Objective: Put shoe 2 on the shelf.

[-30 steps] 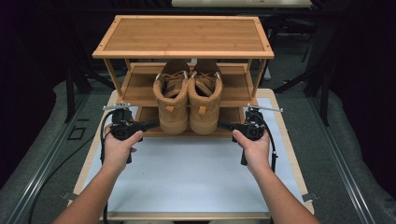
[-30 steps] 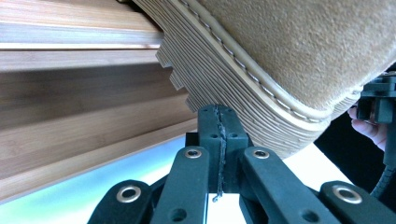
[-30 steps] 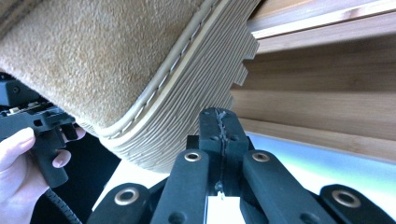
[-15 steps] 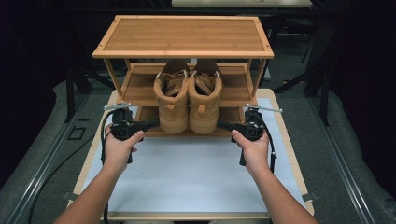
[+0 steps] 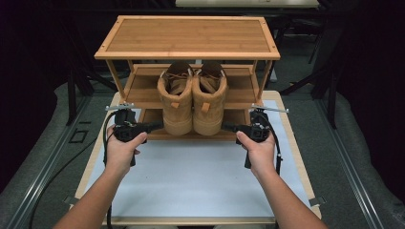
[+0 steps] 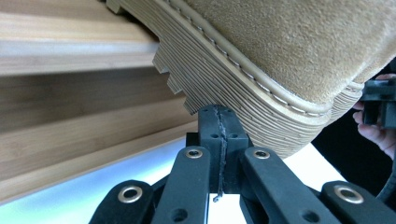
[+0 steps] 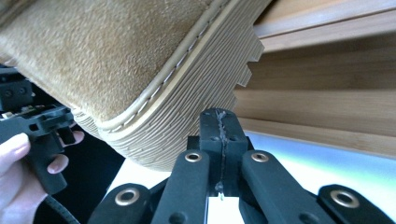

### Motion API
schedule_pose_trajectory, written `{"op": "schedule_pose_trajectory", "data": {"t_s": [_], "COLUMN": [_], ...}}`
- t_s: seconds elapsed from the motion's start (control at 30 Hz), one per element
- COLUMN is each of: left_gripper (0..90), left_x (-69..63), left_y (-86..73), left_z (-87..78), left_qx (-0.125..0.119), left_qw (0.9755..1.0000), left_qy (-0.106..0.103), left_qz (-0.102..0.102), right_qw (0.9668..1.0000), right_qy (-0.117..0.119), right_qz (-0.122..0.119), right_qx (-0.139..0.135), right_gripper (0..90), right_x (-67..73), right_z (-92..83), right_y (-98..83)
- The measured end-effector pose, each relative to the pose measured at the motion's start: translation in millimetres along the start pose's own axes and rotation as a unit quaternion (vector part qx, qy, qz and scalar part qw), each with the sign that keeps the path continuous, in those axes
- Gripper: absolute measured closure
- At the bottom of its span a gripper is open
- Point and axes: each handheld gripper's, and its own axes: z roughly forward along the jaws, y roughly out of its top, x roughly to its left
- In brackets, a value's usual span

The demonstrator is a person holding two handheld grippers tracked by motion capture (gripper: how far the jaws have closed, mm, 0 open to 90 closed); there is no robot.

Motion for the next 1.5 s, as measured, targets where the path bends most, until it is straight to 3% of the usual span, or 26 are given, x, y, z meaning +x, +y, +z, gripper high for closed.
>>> {"op": "schedule_pose_trajectory", "data": {"t_s": [0.23, 0.4, 0.73, 0.97, 1.13, 1.3, 1.5], "left_gripper": [90.0, 90.0, 90.0, 90.0, 90.0, 90.0, 90.0], "left_x": [-5.3, -4.7, 1.4, 12.2, 15.9, 17.4, 16.6], "left_y": [14.6, 19.1, 32.0, 42.1, 47.0, 48.3, 49.3], "left_z": [-5.5, -1.8, 11.8, 22.3, 28.4, 33.6, 33.7], "left_qx": [-0.011, -0.011, -0.017, -0.017, -0.01, -0.012, -0.009], "left_qw": [0.9999, 0.9999, 0.9995, 0.9991, 0.9989, 0.9992, 0.9991], "left_qy": [0.002, 0.012, 0.024, 0.036, 0.045, 0.031, 0.037], "left_qz": [0.002, -0.001, -0.008, -0.016, -0.01, -0.023, -0.018], "right_qw": [0.9999, 0.9997, 0.9991, 0.9989, 0.9984, 0.9977, 0.9972], "right_qy": [0.009, -0.009, -0.033, -0.033, -0.045, -0.055, -0.064], "right_qz": [-0.007, -0.017, -0.018, -0.014, -0.017, -0.013, -0.015], "right_qx": [-0.009, -0.014, -0.021, -0.029, -0.03, -0.037, -0.035], "right_gripper": [90.0, 90.0, 90.0, 90.0, 90.0, 90.0, 90.0], "right_x": [9.2, 13.6, 9.8, 4.4, 1.5, -1.4, -1.2], "right_z": [-6.5, -3.9, 6.6, 19.0, 25.7, 29.1, 28.5], "right_y": [10.9, 15.4, 31.0, 40.4, 46.1, 49.8, 51.6]}}
